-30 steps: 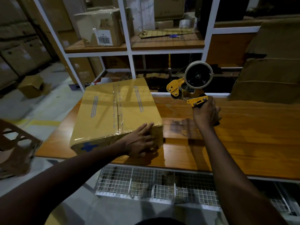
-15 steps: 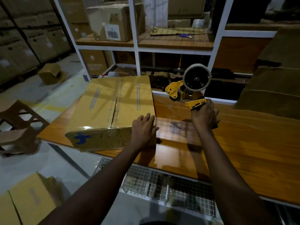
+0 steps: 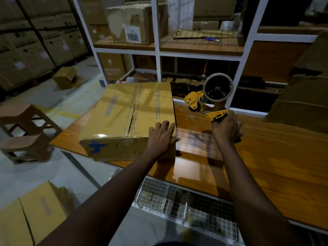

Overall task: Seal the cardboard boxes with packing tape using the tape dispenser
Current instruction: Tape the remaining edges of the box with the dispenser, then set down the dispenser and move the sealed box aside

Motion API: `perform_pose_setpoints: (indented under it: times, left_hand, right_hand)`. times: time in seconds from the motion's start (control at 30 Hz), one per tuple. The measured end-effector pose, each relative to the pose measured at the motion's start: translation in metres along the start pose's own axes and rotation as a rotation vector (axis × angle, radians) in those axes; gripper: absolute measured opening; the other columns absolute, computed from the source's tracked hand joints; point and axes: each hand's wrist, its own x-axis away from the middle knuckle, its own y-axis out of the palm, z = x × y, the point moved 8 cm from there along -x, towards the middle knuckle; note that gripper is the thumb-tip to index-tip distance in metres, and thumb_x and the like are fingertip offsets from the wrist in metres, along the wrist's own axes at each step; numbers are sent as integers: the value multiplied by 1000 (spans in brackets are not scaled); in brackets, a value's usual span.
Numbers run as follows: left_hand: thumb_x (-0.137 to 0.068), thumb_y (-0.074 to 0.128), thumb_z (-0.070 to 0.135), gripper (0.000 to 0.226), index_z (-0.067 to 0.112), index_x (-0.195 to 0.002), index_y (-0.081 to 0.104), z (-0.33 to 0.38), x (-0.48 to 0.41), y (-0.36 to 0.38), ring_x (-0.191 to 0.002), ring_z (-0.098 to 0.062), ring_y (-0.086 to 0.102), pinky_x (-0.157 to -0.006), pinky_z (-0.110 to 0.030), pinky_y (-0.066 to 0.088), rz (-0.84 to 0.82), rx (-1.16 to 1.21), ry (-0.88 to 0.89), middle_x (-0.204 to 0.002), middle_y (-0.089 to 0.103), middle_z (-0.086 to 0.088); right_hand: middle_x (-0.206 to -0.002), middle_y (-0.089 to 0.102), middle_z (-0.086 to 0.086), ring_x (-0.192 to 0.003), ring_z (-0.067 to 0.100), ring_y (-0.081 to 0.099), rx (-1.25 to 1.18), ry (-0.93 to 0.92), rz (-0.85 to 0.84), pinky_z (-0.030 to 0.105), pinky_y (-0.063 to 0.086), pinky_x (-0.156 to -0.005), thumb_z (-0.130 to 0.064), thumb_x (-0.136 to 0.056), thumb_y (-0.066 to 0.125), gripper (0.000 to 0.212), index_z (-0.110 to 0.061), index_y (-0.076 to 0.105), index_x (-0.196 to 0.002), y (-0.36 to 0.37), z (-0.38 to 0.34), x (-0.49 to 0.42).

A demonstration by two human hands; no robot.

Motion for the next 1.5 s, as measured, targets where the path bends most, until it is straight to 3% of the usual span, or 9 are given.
perform_pose_setpoints:
  times: [0.13,0.33,0.47,0.57,0.97,1.13,1.3,1.4,1.5]
  left_hand:
    - [-100,38,49,63,21,-155,22,-3,3,6,-127,-32,39,-91,-45,37,24,-9,89,-155,30,-8]
    - [-95,-4,63,78,21,-153,29,-7,3,10,-141,-32,32,-104,-51,32,4,89,83,-159,29,-5]
    - [-101,10,56,64,25,-157,13,-7,0,16,-149,-31,17,-114,-51,23,-61,65,46,-165,11,-2]
    - [-101,11,55,64,25,-157,12,-6,0,16,-150,-31,15,-115,-51,21,-46,57,39,-165,10,-2]
    - [-105,19,46,58,22,-158,10,-2,0,20,-150,-34,12,-118,-50,19,-44,74,59,-165,9,-5]
    - [-104,17,51,62,21,-157,15,-4,0,17,-149,-35,18,-115,-50,25,-44,75,79,-164,15,-7]
    - [-103,25,52,62,22,-156,20,-9,-4,10,-144,-32,28,-101,-45,37,-28,35,161,-163,20,-8]
    - [-101,25,54,64,23,-156,18,-20,-5,9,-144,-32,27,-104,-49,33,-26,8,203,-163,16,-10]
    - [-92,8,69,78,25,-157,12,-45,-3,10,-148,-32,17,-113,-56,20,-36,9,207,-165,9,-9]
  right_hand:
    - [-129,56,12,-120,39,43,12,10,26,49,31,-95,-30,-88,64,39,-12,49,-119,0,13,5]
    - [-123,58,14,-118,38,43,102,38,18,45,32,-93,-27,-82,69,40,-12,50,-115,-6,47,11]
    - [-142,41,14,-135,39,28,310,66,-48,60,15,-112,-39,-76,75,48,-19,55,-115,3,85,15]
    - [-158,23,15,-147,41,3,410,126,-119,68,-5,-110,-42,-75,76,53,-21,56,-119,11,117,23]
    - [-161,17,11,-146,43,7,567,325,-324,69,8,-112,-47,-79,73,54,-26,56,-125,40,193,73]
    - [-160,20,11,-145,45,11,595,318,-355,65,6,-114,-45,-80,73,52,-25,56,-125,41,189,75]
    - [-161,15,12,-145,46,9,445,390,-355,67,2,-114,-57,-77,68,84,-26,33,-147,33,169,67]
    - [-162,16,10,-148,36,11,228,288,-218,60,6,-117,-56,-85,61,85,-22,23,-152,31,115,63]
    - [-161,22,8,-148,28,16,55,85,-105,50,11,-119,-42,-92,55,69,-21,27,-152,42,34,65]
